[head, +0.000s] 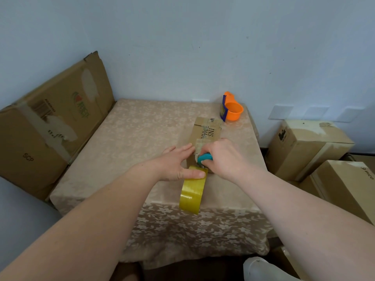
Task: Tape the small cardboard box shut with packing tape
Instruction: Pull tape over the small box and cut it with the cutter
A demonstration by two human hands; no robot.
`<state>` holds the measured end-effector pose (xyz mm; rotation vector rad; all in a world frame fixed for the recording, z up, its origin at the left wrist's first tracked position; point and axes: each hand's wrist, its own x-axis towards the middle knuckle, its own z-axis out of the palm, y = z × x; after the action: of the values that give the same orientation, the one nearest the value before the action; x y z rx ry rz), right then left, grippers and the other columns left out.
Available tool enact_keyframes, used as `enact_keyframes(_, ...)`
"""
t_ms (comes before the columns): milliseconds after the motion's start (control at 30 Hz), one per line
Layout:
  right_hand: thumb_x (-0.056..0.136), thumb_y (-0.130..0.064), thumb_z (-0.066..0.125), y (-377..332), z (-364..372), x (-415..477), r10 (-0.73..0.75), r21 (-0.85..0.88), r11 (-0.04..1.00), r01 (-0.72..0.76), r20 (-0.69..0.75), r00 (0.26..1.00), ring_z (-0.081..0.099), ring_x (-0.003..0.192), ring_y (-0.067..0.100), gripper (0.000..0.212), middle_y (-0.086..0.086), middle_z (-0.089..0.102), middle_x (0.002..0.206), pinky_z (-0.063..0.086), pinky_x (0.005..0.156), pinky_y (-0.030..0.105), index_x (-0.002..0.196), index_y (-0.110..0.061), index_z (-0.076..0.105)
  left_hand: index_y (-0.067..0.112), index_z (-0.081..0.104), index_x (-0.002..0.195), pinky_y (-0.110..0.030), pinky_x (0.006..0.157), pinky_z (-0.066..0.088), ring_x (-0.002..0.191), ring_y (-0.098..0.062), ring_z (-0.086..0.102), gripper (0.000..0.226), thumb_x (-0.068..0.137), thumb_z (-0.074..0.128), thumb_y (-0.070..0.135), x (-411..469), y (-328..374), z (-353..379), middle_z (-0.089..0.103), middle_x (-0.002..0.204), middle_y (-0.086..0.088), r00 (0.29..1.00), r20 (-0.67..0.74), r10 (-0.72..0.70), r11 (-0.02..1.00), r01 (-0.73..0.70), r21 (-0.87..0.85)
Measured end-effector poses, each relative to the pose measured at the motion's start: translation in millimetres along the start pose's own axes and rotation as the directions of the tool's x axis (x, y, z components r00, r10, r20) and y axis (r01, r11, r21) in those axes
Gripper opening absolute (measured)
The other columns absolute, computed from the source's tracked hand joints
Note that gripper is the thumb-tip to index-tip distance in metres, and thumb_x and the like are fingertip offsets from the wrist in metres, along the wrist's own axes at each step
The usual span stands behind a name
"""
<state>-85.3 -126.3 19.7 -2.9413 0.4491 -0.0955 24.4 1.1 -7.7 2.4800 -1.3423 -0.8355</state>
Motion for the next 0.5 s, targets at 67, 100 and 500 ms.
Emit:
enact_keyframes(67,0.085,-0.034,0.061,1.9,1.4,0.6,0.002,-0.001,1.0,-0.002,-0.004,1.0,0.057,0.106,0.027,0.028,0.008,0.07,0.108,0.044,0.09,0.036,0.111,-0.027,0.067,0.032,0.003,0.147,-0.044,0.117,0.0,0.144,-0.027,-0.008,0.112,0.055,0.039,0.085,0.8,-0.7,0.6,-0.003,0.158,0.01,1.0,-0.003,0.007,1.0,-0.007,0.008)
enact_keyframes(100,0.084,-0.034,0.061,2.2,2.3,0.6,0.005,0.002,1.0,-0.005,-0.01,1.0,0.057,0.105,0.028,0.028,0.008,0.07,0.107,0.045,0.085,0.036,0.11,-0.027,0.067,0.032,0.003,0.147,-0.044,0.117,0.0,0.144,-0.027,-0.008,0.111,0.057,0.04,0.085,1.2,-1.4,0.8,-0.003,0.158,0.01,1.0,-0.005,0.01,1.0,-0.01,0.012)
enact_keyframes(500,0.087,-0.031,0.06,-1.1,5.7,1.7,-0.029,-0.032,0.999,0.029,0.005,1.0,0.058,0.11,0.024,0.028,0.006,0.069,0.113,0.037,0.1,0.034,0.114,-0.024,0.065,0.033,0.004,0.147,-0.043,0.117,-0.001,0.144,-0.026,-0.007,0.113,0.055,0.038,0.088,4.8,-2.3,2.7,-0.002,0.158,0.01,1.0,-0.007,0.005,1.0,-0.005,0.03)
